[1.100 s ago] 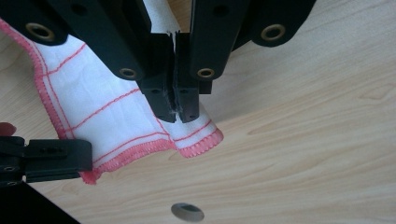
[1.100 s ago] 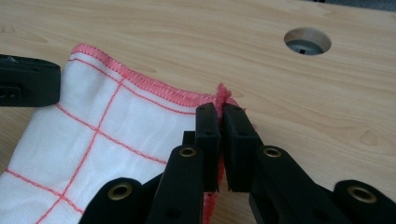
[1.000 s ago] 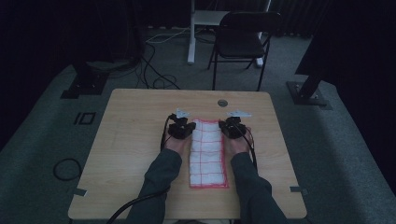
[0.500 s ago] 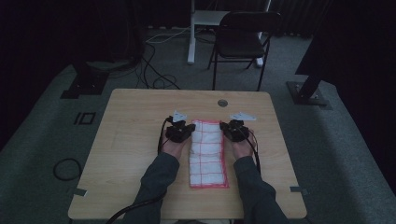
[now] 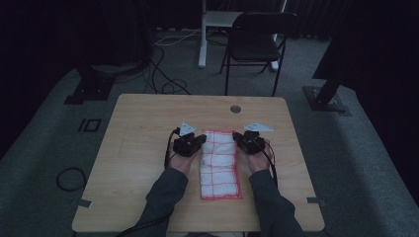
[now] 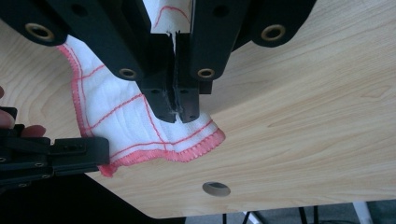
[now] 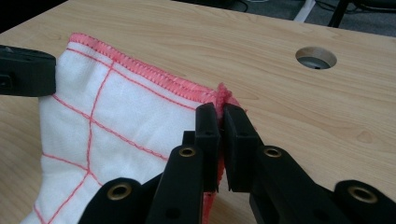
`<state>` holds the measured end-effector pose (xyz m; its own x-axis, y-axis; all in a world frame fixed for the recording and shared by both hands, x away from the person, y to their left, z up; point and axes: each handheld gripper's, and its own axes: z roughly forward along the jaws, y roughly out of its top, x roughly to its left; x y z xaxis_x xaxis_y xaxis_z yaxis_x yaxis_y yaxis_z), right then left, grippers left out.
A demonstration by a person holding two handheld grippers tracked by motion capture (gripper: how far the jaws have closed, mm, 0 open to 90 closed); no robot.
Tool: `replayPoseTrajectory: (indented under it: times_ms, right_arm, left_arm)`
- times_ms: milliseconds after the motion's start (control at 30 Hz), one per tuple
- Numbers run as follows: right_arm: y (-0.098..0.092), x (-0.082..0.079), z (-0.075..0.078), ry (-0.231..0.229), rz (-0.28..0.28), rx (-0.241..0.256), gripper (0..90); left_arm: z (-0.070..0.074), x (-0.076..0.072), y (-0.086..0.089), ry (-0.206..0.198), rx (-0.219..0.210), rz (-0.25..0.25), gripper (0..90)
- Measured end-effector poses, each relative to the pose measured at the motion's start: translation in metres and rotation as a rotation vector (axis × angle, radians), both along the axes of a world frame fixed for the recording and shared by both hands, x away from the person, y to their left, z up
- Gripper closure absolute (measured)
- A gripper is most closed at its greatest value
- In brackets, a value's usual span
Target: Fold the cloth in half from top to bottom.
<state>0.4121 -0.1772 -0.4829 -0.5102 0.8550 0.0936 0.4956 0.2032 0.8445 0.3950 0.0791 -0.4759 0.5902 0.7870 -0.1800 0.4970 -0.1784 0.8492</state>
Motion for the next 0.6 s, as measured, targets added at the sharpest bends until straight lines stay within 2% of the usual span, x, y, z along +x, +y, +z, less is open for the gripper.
replayPoseTrajectory:
  times_ms: [600]
  right_arm:
    - [-0.005, -0.026, 0.006, -0.037, 0.041, 0.016, 86.0]
  left_arm:
    - [0.0, -0.027, 0.006, -0.03, -0.044, -0.021, 88.3]
